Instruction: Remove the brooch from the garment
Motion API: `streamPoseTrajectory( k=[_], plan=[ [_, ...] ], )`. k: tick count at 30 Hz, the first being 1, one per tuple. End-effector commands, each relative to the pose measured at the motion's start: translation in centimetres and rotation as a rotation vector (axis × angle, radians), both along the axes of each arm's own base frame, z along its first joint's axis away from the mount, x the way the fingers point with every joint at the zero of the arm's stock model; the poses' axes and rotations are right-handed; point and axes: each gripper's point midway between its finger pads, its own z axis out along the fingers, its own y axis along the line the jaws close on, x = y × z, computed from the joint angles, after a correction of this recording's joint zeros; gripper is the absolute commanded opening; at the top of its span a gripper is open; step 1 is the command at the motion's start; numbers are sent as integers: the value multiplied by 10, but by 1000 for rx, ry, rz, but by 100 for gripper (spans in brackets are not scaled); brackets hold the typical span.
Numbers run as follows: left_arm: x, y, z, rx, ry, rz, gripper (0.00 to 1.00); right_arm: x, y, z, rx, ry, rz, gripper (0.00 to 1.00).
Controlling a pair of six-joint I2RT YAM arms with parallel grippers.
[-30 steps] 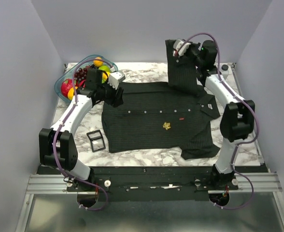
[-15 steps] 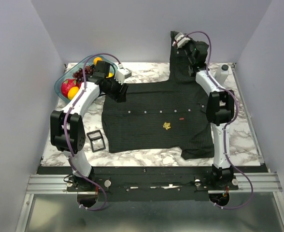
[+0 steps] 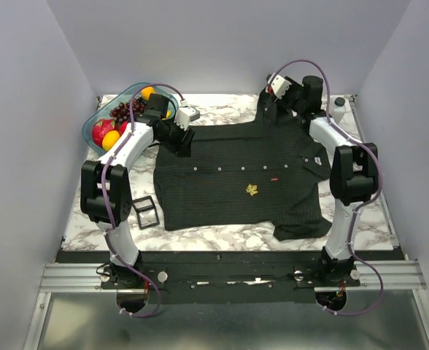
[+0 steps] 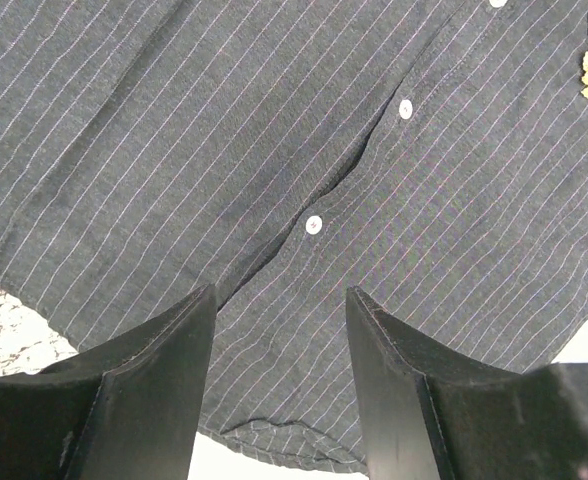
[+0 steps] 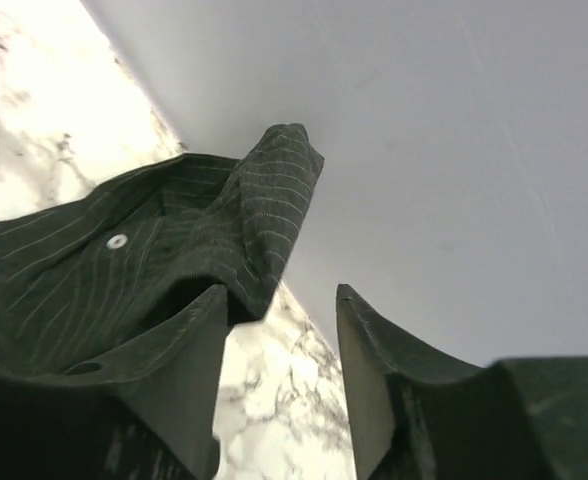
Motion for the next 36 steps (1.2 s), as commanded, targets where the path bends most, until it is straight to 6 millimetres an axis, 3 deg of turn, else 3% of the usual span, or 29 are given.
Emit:
streamPoseTrajectory(
  k=[1, 2, 4, 5, 6, 9, 15, 18, 19, 23, 30, 36],
  plan=[
    [6, -9, 6, -31, -20, -19, 62, -48, 0, 37, 45, 69, 34, 60],
    [6, -9, 6, -35, -21, -20, 62, -66, 1, 43, 49, 96, 50, 61],
    [6, -13, 4, -51, -20, -26, 63, -85, 10, 46, 100, 140, 93, 64],
    [6, -16, 3, -58, -16, -29, 63, -101, 12, 33, 119, 233, 97, 66],
    [4, -22, 2, -71, -11, -44, 63, -115, 22, 41, 152, 263, 152, 66],
    [-2, -32, -5, -81, 13, -72, 63, -160, 45, 19, 227, 471, 279, 68],
    [-10, -43, -23, -96, 65, -68, 62, -200, 63, -10, 389, 697, 280, 64],
    [-9, -49, -25, -127, 85, -62, 63, -231, 78, -34, 322, 761, 358, 59],
    [-9, -51, -29, -136, 100, -65, 62, -245, 80, -52, 244, 756, 420, 59],
    [-10, -59, -32, -175, 136, -68, 62, -297, 96, -87, 44, 759, 596, 61],
    [-27, -60, -46, -202, 222, -35, 62, -330, 105, -119, -177, 693, 745, 59],
    [-42, -54, -59, -195, 281, -3, 61, -339, 115, -136, -285, 633, 820, 59]
  ],
)
